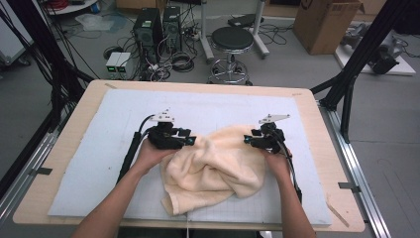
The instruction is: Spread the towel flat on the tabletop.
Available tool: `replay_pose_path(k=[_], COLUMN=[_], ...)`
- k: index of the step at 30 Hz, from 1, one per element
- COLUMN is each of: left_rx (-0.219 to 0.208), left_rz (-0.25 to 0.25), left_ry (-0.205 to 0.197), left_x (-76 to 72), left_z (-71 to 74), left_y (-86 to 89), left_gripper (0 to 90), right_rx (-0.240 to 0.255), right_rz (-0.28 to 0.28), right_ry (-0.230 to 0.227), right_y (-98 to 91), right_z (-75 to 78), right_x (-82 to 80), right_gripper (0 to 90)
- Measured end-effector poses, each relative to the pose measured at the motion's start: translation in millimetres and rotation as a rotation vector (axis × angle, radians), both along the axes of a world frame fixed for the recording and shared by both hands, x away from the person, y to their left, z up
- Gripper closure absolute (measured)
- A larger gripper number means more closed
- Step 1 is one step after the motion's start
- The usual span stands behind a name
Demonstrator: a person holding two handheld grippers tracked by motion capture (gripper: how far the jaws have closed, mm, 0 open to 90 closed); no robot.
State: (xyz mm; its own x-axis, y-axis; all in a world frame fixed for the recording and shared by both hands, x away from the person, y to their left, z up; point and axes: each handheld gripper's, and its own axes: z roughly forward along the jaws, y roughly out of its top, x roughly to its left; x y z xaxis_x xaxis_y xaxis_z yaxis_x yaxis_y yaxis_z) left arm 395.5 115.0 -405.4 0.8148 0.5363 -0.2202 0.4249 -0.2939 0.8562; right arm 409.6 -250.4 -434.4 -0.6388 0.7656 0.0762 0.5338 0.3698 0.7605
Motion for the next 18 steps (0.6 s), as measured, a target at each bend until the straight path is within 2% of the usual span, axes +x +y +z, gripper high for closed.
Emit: replay_pose_path(k=[1, 2, 4, 5, 6, 7, 8, 9, 11, 12, 14, 15, 16, 18], left_rx=[-0.002, -0.005, 0.026, 0.054, 0.079, 0.096, 0.095, 0.081, 0.092, 0.104, 0.103, 0.100, 0.093, 0.117], left_rz=[0.005, -0.001, -0.021, -0.057, -0.105, -0.132, -0.137, -0.155, -0.180, -0.188, -0.208, -0.215, -0.221, -0.240], left_ry=[0.006, 0.029, 0.094, 0.118, 0.135, 0.127, 0.111, 0.110, 0.086, 0.071, 0.044, 0.036, 0.038, 0.012], left_x=[3.8, 7.6, 12.3, 12.1, 10.3, 6.3, 0.9, -4.5, -18.1, -25.1, -39.7, -46.3, -53.6, -67.9], left_z=[-2.6, -5.9, -14.4, -18.5, -21.9, -23.5, -22.8, -20.7, -16.7, -14.3, -10.3, -8.7, -7.0, -2.8], left_y=[-2.8, -5.0, -8.6, -10.1, -11.2, -11.7, -11.0, -8.8, -3.8, -0.4, 7.3, 11.0, 14.5, 21.1], left_gripper=[46.1, 43.7, 45.4, 53.9, 66.2, 75.3, 81.7, 83.8, 84.7, 84.7, 84.9, 85.0, 85.1, 85.1], right_rx=[0.000, 0.003, 0.008, 0.001, 0.001, 0.012, 0.014, 0.011, 0.007, -0.005, -0.013, -0.015, -0.011, -0.009], right_rz=[-0.004, -0.003, -0.005, -0.007, -0.009, -0.013, -0.011, -0.014, -0.017, -0.013, 0.001, 0.008, 0.019, 0.033], right_ry=[0.000, 0.003, 0.022, 0.031, 0.037, 0.043, 0.040, 0.040, 0.043, 0.042, 0.030, 0.027, 0.027, 0.035], right_y=[-1.0, -2.2, -3.5, -4.1, -4.3, -4.8, -5.4, -5.3, -4.8, -4.4, -3.8, -3.1, -2.8, -1.8], right_z=[-0.8, -2.0, -5.3, -7.3, -9.2, -9.4, -9.7, -9.6, -9.4, -8.9, -9.0, -9.4, -9.7, -9.0], right_x=[0.7, 1.6, 3.4, 4.3, 4.8, 4.9, 5.3, 5.0, 4.2, 3.2, 1.0, -0.4, -1.7, -4.8], right_gripper=[53.2, 53.0, 52.3, 52.2, 52.4, 52.6, 52.9, 53.3, 58.3, 63.1, 76.3, 79.7, 82.8, 83.7])
